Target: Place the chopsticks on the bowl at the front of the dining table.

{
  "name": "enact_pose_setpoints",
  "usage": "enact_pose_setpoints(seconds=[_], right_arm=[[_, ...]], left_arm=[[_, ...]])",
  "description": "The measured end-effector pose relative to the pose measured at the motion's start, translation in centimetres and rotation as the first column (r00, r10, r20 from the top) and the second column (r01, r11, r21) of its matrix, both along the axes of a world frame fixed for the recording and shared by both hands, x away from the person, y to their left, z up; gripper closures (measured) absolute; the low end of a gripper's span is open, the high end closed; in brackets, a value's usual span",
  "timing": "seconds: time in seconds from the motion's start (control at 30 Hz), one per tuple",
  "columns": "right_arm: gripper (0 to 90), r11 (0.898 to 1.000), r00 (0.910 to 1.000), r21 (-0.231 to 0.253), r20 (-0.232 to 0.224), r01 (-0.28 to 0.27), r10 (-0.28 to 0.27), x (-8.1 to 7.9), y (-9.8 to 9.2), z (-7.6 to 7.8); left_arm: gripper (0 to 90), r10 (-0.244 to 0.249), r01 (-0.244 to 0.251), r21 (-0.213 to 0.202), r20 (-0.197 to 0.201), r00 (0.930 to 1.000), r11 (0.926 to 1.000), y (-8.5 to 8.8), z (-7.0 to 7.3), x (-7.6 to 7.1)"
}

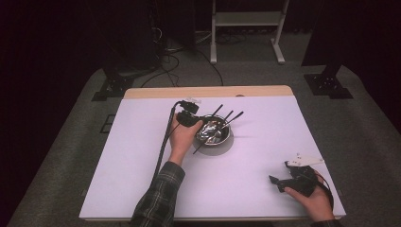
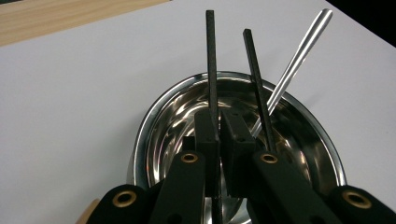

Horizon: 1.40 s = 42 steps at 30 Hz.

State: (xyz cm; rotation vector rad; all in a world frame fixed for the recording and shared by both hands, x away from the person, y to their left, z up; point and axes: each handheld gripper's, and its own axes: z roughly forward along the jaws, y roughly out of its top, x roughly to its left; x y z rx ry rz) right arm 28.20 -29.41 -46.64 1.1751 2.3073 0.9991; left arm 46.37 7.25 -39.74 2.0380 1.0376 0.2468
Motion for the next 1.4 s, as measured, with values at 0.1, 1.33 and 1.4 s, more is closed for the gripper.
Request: enact_pose_setpoints(seconds=[0.1, 1.33, 1.4], right_arm=[[12.7, 1.000, 1.0000, 0.000, 0.000, 0.000, 0.000, 0.0, 0.0, 0.0], [12.7, 1.000, 1.0000, 0.000, 0.000, 0.000, 0.000, 0.0, 0.0, 0.0], [12.7, 1.000, 1.0000, 0.000, 0.000, 0.000, 0.000, 0.0, 0.0, 0.0]], left_arm=[[86.4, 0.005, -0.005, 0.011, -0.002, 1.0000, 0.9999, -0.1, -0.2, 0.3], [39.2, -0.003, 0.001, 0.020, 0.055, 0.9985, 0.9998, 1.3, 1.2, -1.4], [36.9, 0.005, -0.007, 0.025, 0.058, 0.9983, 0.9997, 1.9, 1.3, -1.8]])
